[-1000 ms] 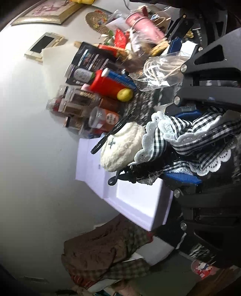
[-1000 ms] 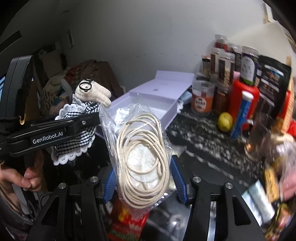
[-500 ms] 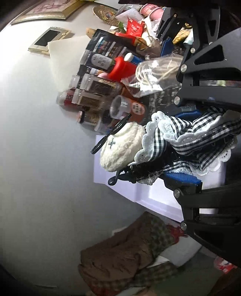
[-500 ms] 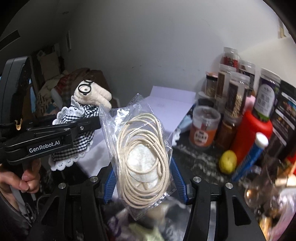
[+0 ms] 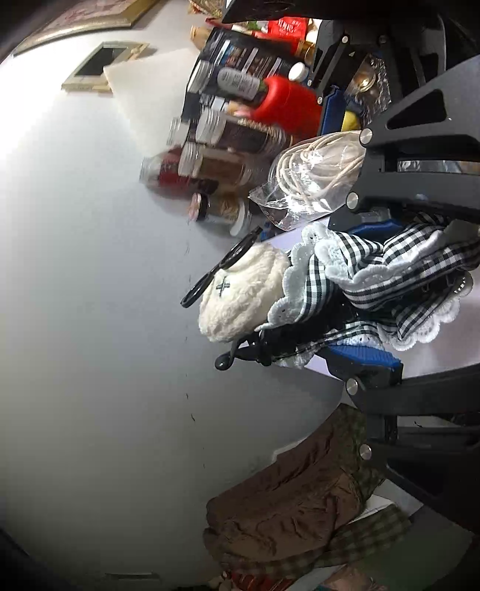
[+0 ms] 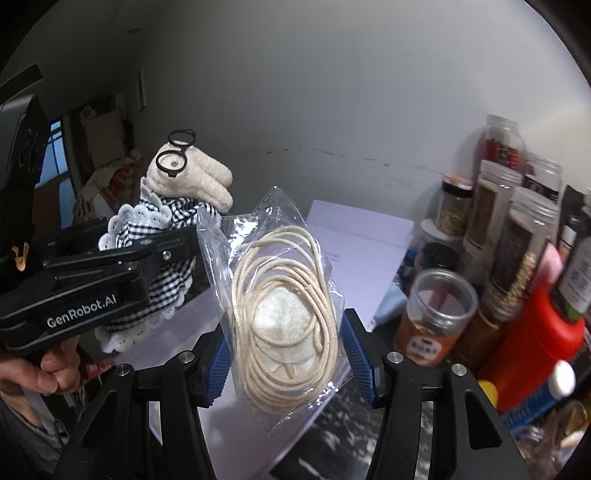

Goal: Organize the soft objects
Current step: 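Lift the doll and cord bag and carry both toward the white box, then lower the doll and cord bag into the box and open both tools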

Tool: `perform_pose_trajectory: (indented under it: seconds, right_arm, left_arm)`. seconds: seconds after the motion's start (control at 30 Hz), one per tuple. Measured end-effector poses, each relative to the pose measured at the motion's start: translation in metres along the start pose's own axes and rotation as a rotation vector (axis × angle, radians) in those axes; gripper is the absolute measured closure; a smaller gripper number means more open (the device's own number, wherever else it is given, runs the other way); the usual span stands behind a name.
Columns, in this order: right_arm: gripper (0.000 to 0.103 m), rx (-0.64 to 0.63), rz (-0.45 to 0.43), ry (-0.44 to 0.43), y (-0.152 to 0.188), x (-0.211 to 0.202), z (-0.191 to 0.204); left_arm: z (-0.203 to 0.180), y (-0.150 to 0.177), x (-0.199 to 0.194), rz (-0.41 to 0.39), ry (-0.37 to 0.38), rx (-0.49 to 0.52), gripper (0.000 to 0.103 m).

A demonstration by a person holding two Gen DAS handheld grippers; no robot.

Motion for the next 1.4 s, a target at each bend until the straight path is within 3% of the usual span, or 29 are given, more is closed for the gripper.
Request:
perform_pose_trajectory:
  seconds: [0.23,0.63,0.73,0.9,1.07,1.4]
  right_arm:
    - [0.047,-0.013,0.067,-0.008,-0.001,0.041,0.002]
    - [0.044,-0.051,0.230,-0.031,0.030,0.092,0.002]
    - [0.040,-0.034,0.266,-0.037,0.038,0.100,-0.002]
    - [0.027,-0.054,0.289,-0.016,0.044,0.102,-0.001]
    - [0.023,-0.059,0.306,0.001,0.046,0.099,-0.005]
    - [0.022,-0.053,0.261,0.023,0.032,0.073,-0.008]
  left_arm:
    - [0.019,0.020,0.040,0.105,-0.034,-0.040,0.057]
    - [0.032,0.065,0.083,0.292,-0.132,-0.055,0.056]
    - [0.035,0.072,0.091,0.337,-0.177,-0.058,0.056]
    - [0.037,0.083,0.095,0.391,-0.177,-0.072,0.052]
    - [0.039,0.085,0.092,0.391,-0.204,-0.079,0.032]
    - [0.037,0.062,0.064,0.307,-0.243,-0.057,0.027]
Point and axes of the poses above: each gripper's, at about its wrist camera, not at the fingertips, and x roughly the way its jaws point, z to its left, y to its underside, the point moved 3 cm from there along x, roughly the way its jaws point, and after that the axes turned 3 degrees about -z, right-handed, at the moved point
